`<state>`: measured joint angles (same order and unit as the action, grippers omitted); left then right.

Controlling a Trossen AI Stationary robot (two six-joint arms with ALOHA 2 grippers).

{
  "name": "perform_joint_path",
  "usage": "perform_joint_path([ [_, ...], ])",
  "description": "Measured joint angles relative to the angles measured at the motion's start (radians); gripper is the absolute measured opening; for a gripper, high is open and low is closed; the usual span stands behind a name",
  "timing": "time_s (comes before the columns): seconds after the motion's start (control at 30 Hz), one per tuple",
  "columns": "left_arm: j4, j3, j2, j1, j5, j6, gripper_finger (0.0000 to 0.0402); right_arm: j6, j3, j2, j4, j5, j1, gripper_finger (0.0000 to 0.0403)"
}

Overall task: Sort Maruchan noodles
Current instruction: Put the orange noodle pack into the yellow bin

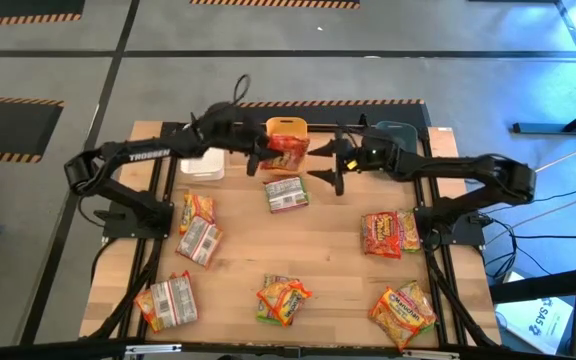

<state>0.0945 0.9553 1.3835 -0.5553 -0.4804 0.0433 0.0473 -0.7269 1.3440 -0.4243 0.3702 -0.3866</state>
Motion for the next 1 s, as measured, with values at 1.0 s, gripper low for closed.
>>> perform_joint_path([
  [1.0, -1.182, 1.207, 0.756, -0.062, 0.521, -0.715, 0.0113, -0.065, 0.191, 0.074, -0.077, -0.143, 0.000, 0.0276],
])
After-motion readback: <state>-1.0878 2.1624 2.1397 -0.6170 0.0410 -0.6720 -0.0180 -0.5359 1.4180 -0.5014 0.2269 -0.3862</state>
